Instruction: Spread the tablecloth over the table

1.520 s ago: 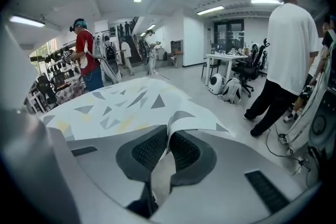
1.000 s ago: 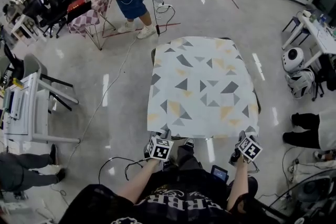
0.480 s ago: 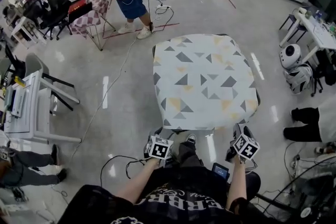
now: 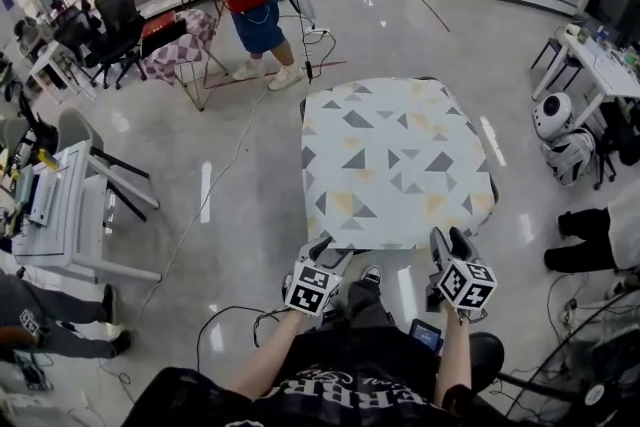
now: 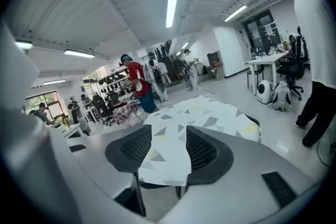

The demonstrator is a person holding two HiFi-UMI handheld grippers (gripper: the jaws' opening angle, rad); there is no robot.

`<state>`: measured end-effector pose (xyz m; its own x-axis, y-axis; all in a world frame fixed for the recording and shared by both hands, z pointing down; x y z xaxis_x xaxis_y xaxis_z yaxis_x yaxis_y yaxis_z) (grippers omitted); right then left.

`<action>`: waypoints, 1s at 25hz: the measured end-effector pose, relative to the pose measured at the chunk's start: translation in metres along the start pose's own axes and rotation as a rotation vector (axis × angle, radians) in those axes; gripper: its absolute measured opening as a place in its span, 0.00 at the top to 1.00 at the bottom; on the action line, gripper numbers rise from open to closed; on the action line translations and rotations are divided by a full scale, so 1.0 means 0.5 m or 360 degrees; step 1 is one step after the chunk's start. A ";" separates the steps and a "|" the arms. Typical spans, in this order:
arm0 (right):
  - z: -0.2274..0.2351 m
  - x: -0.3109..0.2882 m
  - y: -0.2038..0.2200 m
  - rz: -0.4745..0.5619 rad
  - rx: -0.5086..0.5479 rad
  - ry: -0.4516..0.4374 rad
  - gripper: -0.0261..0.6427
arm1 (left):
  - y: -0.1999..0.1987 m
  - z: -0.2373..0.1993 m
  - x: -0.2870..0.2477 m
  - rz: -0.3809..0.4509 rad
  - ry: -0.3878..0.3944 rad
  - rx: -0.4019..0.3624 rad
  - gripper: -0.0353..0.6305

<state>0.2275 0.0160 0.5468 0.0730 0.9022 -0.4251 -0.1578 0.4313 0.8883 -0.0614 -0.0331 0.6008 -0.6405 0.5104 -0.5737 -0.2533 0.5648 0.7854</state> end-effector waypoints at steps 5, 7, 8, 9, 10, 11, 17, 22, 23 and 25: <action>-0.103 0.034 -0.057 0.0057 0.0169 -0.0213 0.64 | -0.049 0.022 0.064 0.0159 0.0101 -0.0043 0.65; -0.145 0.043 -0.079 0.0079 0.0230 -0.0296 0.65 | -0.068 0.025 0.087 0.0215 0.0134 -0.0054 0.66; -0.165 0.046 -0.088 0.0087 0.0255 -0.0334 0.66 | -0.079 0.028 0.100 0.0238 0.0149 -0.0060 0.67; -0.183 0.050 -0.097 0.0094 0.0277 -0.0369 0.66 | -0.089 0.033 0.112 0.0259 0.0164 -0.0066 0.68; -0.200 0.052 -0.105 0.0100 0.0296 -0.0401 0.67 | -0.099 0.038 0.124 0.0281 0.0178 -0.0074 0.70; -0.215 0.054 -0.112 0.0108 0.0314 -0.0431 0.68 | -0.108 0.043 0.135 0.0307 0.0192 -0.0079 0.72; -0.264 0.081 -0.149 0.0166 0.0401 -0.0585 0.73 | -0.162 0.091 0.180 0.0424 0.0226 -0.0131 0.78; -0.258 0.128 -0.153 0.0195 0.0439 -0.0646 0.81 | -0.184 0.155 0.200 0.0448 0.0240 -0.0182 0.80; -0.254 0.139 -0.153 0.0197 0.0453 -0.0651 0.82 | -0.185 0.168 0.202 0.0456 0.0240 -0.0174 0.81; -0.245 0.161 -0.155 0.0208 0.0476 -0.0657 0.86 | -0.187 0.195 0.208 0.0469 0.0248 -0.0164 0.82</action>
<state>0.1250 0.0548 0.4225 0.4629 0.8484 -0.2569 0.0919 0.2423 0.9658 -0.0336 0.0302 0.4452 -0.7980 0.5322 -0.2829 -0.1081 0.3354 0.9358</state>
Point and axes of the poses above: the fingertips, and each gripper's own axes: x backward along the fingers, z to its right, y out of its underside, the point moved 8 cm from there along x, backward along the fingers, and after that the axes turned 9 degrees about x, right-handed, at the moved point
